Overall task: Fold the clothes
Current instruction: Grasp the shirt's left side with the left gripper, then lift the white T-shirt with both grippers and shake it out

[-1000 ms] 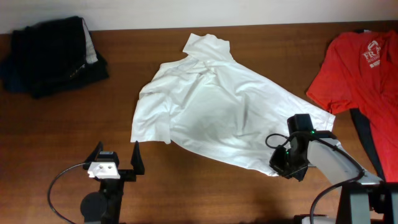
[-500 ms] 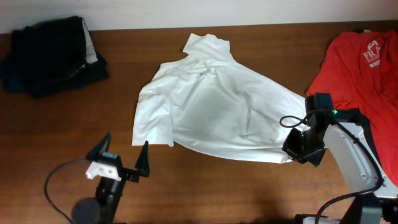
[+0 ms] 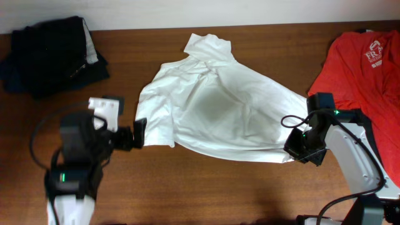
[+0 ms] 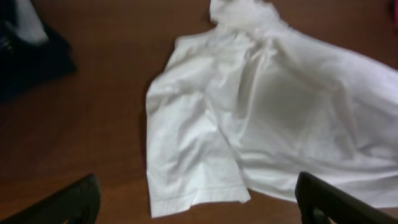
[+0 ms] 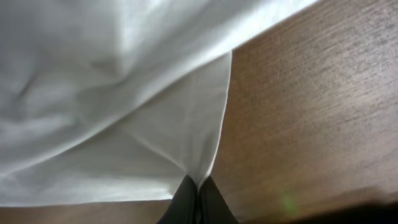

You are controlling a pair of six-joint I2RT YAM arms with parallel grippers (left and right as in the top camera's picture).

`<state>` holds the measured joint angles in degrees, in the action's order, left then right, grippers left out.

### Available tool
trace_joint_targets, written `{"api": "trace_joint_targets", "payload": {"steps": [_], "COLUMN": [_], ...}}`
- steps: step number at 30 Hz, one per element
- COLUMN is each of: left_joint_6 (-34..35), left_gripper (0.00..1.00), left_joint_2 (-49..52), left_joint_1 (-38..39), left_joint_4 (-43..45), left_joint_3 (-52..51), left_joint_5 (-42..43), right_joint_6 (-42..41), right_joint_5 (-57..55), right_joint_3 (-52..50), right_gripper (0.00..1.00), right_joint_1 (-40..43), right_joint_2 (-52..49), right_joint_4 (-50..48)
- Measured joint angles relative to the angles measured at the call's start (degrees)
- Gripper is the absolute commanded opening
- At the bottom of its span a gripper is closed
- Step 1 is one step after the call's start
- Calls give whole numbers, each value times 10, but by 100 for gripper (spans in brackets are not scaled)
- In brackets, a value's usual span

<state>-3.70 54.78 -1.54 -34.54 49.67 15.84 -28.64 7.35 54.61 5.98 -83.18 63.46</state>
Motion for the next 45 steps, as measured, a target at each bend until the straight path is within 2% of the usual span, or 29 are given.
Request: {"api": "trace_joint_targets", "payload": {"steps": [4, 8, 14, 15, 20, 24, 26, 27, 28, 30, 34, 37, 41, 45], "left_joint_6": [0, 43, 70, 75, 86, 90, 91, 92, 92, 94, 94, 94, 94, 98], "left_gripper": [99, 99, 89, 84, 84, 75, 74, 61, 38, 8, 1, 1, 1, 1], "left_joint_2": [127, 223, 359, 376, 415, 419, 432, 437, 442, 449, 455, 457, 473, 442], "left_joint_1": [0, 0, 3, 4, 5, 11, 24, 31, 35, 38, 38, 38, 35, 26], "left_joint_4": [1, 16, 14, 14, 33, 47, 53, 55, 57, 58, 59, 30, -135, -241], "left_joint_3": [17, 18, 18, 18, 19, 19, 21, 26, 30, 36, 37, 48, 160, 322], "left_joint_5": [2, -69, -113, -115, -118, -118, -120, -120, -121, -122, -121, -118, -120, -123], "right_joint_6": [1, 1, 1, 2, 1, 2, 1, 1, 1, 1, 2, 1, 3, 20], "right_joint_5": [0, 0, 0, 0, 0, 0, 0, 0, 0, 0, 0, 0, 0, -4], "right_joint_3": [0, 0, 0, 0, 0, 0, 0, 0, 0, 0, 0, 0, 27, 151], "right_gripper": [5, 5, 5, 5, 5, 5, 5, 5, 5, 5, 4, 4, 4, 4], "right_joint_1": [0, 0, 0, 0, 0, 0, 0, 0, 0, 0, 0, 0, 0, 0], "right_joint_2": [0, 0, 0, 0, 0, 0, 0, 0, 0, 0, 0, 0, 0, 1], "right_joint_4": [-1, -1, -3, -3, -7, -7, -7, -7, -7, -7, -7, -4, 38, 129]}}
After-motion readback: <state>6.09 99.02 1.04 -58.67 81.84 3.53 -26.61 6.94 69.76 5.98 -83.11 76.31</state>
